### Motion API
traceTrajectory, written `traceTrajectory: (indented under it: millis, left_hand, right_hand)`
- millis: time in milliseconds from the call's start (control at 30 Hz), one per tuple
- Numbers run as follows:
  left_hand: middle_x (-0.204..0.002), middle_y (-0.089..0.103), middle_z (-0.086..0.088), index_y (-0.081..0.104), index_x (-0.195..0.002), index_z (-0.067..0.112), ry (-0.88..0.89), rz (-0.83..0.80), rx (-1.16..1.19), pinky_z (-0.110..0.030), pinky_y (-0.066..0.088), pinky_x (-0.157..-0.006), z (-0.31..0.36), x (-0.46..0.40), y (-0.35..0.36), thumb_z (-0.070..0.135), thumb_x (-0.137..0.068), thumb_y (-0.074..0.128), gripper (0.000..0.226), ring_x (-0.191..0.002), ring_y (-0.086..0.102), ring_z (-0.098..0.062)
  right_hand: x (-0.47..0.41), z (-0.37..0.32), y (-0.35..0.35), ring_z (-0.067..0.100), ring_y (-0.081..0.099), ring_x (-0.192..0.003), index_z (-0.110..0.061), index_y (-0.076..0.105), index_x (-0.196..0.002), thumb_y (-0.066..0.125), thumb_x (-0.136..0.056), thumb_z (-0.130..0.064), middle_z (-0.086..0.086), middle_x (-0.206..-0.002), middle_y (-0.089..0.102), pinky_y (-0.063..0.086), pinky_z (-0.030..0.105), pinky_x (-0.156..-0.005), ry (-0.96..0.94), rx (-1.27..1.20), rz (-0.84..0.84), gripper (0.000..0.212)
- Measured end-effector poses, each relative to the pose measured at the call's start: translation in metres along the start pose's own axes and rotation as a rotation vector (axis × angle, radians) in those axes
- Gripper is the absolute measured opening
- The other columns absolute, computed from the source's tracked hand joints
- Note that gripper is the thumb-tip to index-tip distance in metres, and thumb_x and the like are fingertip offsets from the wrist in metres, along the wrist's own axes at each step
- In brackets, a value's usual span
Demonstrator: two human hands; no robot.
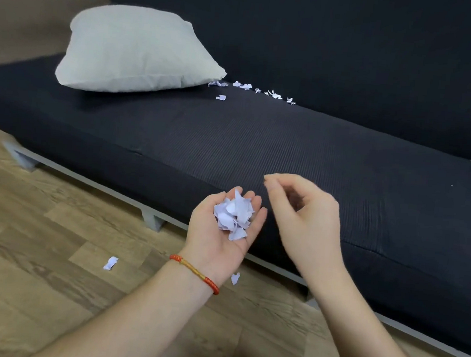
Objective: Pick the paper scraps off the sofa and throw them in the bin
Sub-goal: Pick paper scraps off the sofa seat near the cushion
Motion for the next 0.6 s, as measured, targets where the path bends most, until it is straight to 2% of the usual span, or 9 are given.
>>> traceTrajectory:
  millis: [100, 167, 233, 300, 333, 400, 467, 533, 600]
  left_hand:
    - [-0.103, 0.079, -0.02, 0.078, -0.101, 0.001, 0.041, 0.06, 0.02, -0.048, 0.066, -0.071, 0.018, -0.006, -0.003, 0.021, -0.102, 0.058, 0.029, -0.095, 0.079, -0.032]
    - [-0.101, 0.079, -0.019, 0.079, -0.1, 0.001, 0.049, 0.059, 0.019, -0.048, 0.066, -0.07, 0.036, -0.009, -0.005, 0.02, -0.102, 0.059, 0.028, -0.092, 0.08, -0.032]
    - [-0.1, 0.079, -0.018, 0.08, -0.103, 0.0, 0.052, 0.048, 0.027, -0.047, 0.066, -0.071, 0.053, -0.012, -0.006, 0.019, -0.103, 0.06, 0.027, -0.088, 0.08, -0.031]
    - [-0.099, 0.08, -0.017, 0.076, -0.113, 0.001, 0.077, 0.033, 0.013, -0.047, 0.064, -0.078, 0.068, -0.012, -0.007, 0.019, -0.104, 0.057, 0.027, -0.088, 0.08, -0.029]
    - [-0.097, 0.08, -0.016, 0.073, -0.116, 0.002, 0.104, 0.023, -0.009, -0.046, 0.061, -0.082, 0.075, -0.012, -0.008, 0.02, -0.105, 0.054, 0.028, -0.088, 0.08, -0.027]
    - [-0.092, 0.081, -0.014, 0.072, -0.113, 0.004, 0.163, 0.028, -0.041, -0.043, 0.06, -0.087, 0.088, -0.009, -0.011, 0.02, -0.107, 0.049, 0.028, -0.088, 0.079, -0.024]
    - [-0.092, 0.081, -0.013, 0.079, -0.101, 0.001, 0.179, 0.056, -0.02, -0.042, 0.064, -0.08, 0.098, -0.006, -0.015, 0.018, -0.105, 0.053, 0.031, -0.087, 0.08, -0.023]
    - [-0.095, 0.08, -0.013, 0.083, -0.089, -0.002, 0.18, 0.074, 0.023, -0.044, 0.066, -0.074, 0.105, 0.0, -0.017, 0.014, -0.1, 0.06, 0.03, -0.09, 0.08, -0.023]
    - [-0.095, 0.08, -0.013, 0.083, -0.09, -0.001, 0.182, 0.059, 0.037, -0.045, 0.065, -0.074, 0.107, 0.008, -0.016, 0.012, -0.098, 0.063, 0.025, -0.091, 0.079, -0.022]
  right_hand:
    - [0.008, 0.023, 0.002, 0.009, 0.071, -0.058, -0.03, 0.074, -0.078, 0.057, -0.103, -0.048, -0.012, -0.076, 0.076, 0.051, 0.015, -0.057, 0.098, -0.051, -0.018, 0.035]
    - [0.028, 0.048, 0.018, 0.01, 0.067, -0.052, -0.022, 0.068, -0.072, 0.051, -0.104, -0.053, -0.008, -0.066, 0.07, 0.055, 0.028, -0.055, 0.085, 0.089, -0.183, 0.047]
    - [0.049, 0.086, 0.044, 0.016, 0.059, -0.054, -0.015, 0.061, -0.071, 0.049, -0.103, -0.053, -0.002, -0.06, 0.063, 0.054, 0.039, -0.058, 0.08, 0.338, -0.429, 0.052]
    - [0.067, 0.139, 0.072, 0.017, 0.062, -0.065, -0.017, 0.066, -0.079, 0.053, -0.105, -0.043, 0.0, -0.071, 0.068, 0.057, 0.044, -0.071, 0.225, 0.406, -0.642, 0.038]
    - [0.074, 0.164, 0.083, 0.015, 0.069, -0.078, -0.02, 0.073, -0.092, 0.054, -0.106, -0.034, -0.002, -0.087, 0.075, 0.058, 0.042, -0.082, 0.325, 0.408, -0.717, 0.027]
    - [0.091, 0.207, 0.103, 0.02, 0.071, -0.108, -0.015, 0.072, -0.12, 0.051, -0.108, -0.024, 0.002, -0.119, 0.076, 0.056, 0.037, -0.097, 0.502, 0.451, -0.788, 0.026]
    - [0.104, 0.241, 0.117, 0.025, 0.068, -0.119, -0.013, 0.067, -0.132, 0.049, -0.11, -0.027, 0.007, -0.129, 0.073, 0.054, 0.037, -0.102, 0.631, 0.509, -0.778, 0.032]
    - [0.113, 0.264, 0.132, 0.025, 0.066, -0.124, -0.019, 0.059, -0.144, 0.048, -0.11, -0.026, 0.007, -0.136, 0.069, 0.053, 0.035, -0.103, 0.675, 0.548, -0.763, 0.037]
    - [0.116, 0.283, 0.143, 0.025, 0.067, -0.121, -0.021, 0.053, -0.15, 0.049, -0.109, -0.023, 0.006, -0.136, 0.068, 0.053, 0.032, -0.097, 0.706, 0.571, -0.741, 0.041]
Point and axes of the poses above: each hand's wrist, its own x-axis away from the middle knuckle, its own y-axis out of the palm, z = x × y, the point moved 2 cm from there along -x, towards the middle knuckle
